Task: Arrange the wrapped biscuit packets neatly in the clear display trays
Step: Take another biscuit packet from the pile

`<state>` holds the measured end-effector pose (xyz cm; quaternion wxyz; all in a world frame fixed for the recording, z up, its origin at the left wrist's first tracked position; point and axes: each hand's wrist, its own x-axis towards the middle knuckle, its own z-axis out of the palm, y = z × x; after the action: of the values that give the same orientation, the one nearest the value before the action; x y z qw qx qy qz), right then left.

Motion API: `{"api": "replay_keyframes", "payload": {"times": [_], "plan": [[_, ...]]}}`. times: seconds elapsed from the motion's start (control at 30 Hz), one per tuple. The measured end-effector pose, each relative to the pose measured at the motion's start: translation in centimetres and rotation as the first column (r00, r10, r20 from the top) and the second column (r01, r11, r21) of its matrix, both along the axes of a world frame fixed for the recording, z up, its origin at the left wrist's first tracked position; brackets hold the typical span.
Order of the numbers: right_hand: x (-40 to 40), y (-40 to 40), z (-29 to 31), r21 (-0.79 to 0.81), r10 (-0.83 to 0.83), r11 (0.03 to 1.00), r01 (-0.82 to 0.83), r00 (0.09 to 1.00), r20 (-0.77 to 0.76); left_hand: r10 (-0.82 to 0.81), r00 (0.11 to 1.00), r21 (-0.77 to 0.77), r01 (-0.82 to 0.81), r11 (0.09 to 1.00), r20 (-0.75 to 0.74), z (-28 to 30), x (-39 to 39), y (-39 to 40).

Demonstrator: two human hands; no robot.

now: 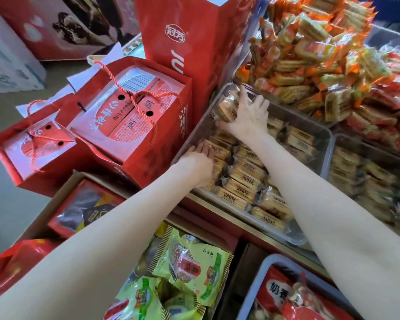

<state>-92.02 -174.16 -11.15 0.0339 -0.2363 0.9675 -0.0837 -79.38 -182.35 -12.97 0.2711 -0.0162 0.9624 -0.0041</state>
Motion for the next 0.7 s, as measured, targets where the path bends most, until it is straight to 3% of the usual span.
{"api": "replay_keyframes", "payload": {"times": [0.13, 0.37, 0.53, 0.7], "plan": [[1.1, 1.3, -2.3, 0.164, 0.169, 0.973, -0.161, 0.985, -0.038, -0.005, 0.999, 0.014, 0.005, 1.000, -0.043, 0.1, 0.1, 0.1], [0.4, 1.0, -2.1, 0.314, 0.254, 0.905, -0.287, 0.957, 0.141, -0.027, 0.999, 0.011, 0.028, 1.000, -0.040, 0.3, 0.2, -0.2], [1.1, 0.1, -4.0, 0.285, 0.124, 0.933, -0.220, 0.939, 0.320, -0.030, 0.999, 0.007, 0.030, 1.000, -0.014, 0.2, 0.2, -0.2], [1.4, 2.3, -2.6, 0.142, 0.161, 0.963, -0.229, 0.912, 0.378, 0.003, 1.000, 0.032, -0.002, 0.999, -0.026, 1.0, 0.0, 0.0]]}}
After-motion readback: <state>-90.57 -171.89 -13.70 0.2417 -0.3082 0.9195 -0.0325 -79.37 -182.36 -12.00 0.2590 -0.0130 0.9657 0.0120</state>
